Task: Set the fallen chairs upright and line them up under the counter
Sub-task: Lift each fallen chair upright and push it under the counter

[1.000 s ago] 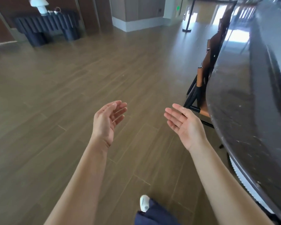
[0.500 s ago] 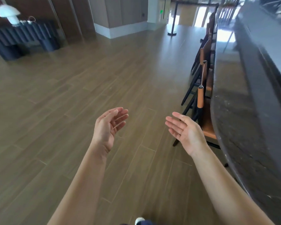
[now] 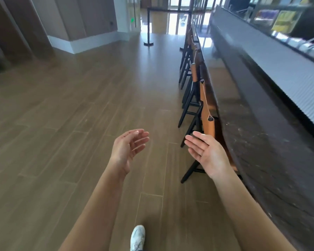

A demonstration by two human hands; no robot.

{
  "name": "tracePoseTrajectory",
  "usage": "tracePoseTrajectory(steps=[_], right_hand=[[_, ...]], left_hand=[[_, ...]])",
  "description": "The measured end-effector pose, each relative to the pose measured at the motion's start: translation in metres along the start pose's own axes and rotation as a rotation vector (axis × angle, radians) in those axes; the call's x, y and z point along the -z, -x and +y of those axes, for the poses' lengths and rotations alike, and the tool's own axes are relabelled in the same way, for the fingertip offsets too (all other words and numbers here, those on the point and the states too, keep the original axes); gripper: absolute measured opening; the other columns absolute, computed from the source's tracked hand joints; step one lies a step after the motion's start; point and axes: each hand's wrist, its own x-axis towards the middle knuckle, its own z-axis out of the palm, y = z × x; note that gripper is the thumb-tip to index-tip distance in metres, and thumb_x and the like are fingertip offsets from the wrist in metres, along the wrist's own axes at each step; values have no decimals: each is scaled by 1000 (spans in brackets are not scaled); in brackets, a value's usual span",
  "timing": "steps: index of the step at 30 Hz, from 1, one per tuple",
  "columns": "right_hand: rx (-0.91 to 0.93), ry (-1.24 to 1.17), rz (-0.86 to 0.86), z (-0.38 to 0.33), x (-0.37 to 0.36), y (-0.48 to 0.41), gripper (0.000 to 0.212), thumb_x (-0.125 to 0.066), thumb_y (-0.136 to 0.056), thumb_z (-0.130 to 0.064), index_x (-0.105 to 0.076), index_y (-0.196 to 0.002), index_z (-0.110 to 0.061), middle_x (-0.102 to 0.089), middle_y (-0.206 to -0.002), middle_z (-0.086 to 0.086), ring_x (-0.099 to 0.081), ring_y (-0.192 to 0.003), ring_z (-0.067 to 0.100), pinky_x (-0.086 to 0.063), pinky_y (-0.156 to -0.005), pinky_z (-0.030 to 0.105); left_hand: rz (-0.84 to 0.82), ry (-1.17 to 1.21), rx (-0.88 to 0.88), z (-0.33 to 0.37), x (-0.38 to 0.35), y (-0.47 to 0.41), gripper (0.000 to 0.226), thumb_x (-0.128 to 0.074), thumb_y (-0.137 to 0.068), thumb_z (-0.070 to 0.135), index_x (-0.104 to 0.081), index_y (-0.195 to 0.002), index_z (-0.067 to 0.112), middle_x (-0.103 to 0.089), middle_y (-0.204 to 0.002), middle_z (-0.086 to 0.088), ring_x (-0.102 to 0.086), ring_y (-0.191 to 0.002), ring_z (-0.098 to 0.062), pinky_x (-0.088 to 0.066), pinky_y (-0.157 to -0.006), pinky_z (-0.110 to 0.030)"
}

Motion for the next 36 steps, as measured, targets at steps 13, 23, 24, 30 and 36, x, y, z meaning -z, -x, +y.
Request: tracePoseTrajectory(steps=[13,23,24,30,36], right_hand=[[1,-174,250,-16,-72,-144,22,-52,-97,-19,-63,-114,-11,-75,-107,10,-73,-96,22,-53,-84,36],[-10,-265,374,-46,-71,-276,30,-50,-97,-21,-60,-123,-9,-74,-109,10,-73,-95,23,-53,-81,36],[-8,-264,383,-50,-71,-288,30,-50,-98,-22,-60,-123,-9,-74,-109,10,-73,-96,23,-53,-81,36],[-26,-251,400,-75,-62,-366,27,-49,-99,-22,-61,-121,-10,-74,-110,11,-73,-97,23,-53,-82,36],[-41,-270,480,-78,-54,-411,29,-48,-99,-23,-61,-120,-9,-75,-106,11,-73,-96,23,-52,-79,35]], left_hand=[[-244,-175,113,31,-21,-213,18,-53,-95,17,-70,-96,12,-75,-99,-8,-72,-94,-23,-49,-80,-33],[-327,-253,201,31,-83,-351,20,-51,-97,18,-70,-98,12,-75,-99,-5,-72,-95,-20,-51,-88,-35],[-332,-265,204,34,-91,-362,20,-51,-97,18,-70,-99,11,-75,-99,-5,-72,-95,-20,-51,-89,-35],[-393,-250,223,44,-146,-444,20,-52,-96,16,-70,-99,9,-75,-99,-7,-72,-95,-21,-53,-84,-32],[-472,-246,305,30,-189,-498,19,-51,-96,14,-70,-99,9,-75,-99,-8,-72,-95,-22,-53,-83,-33]])
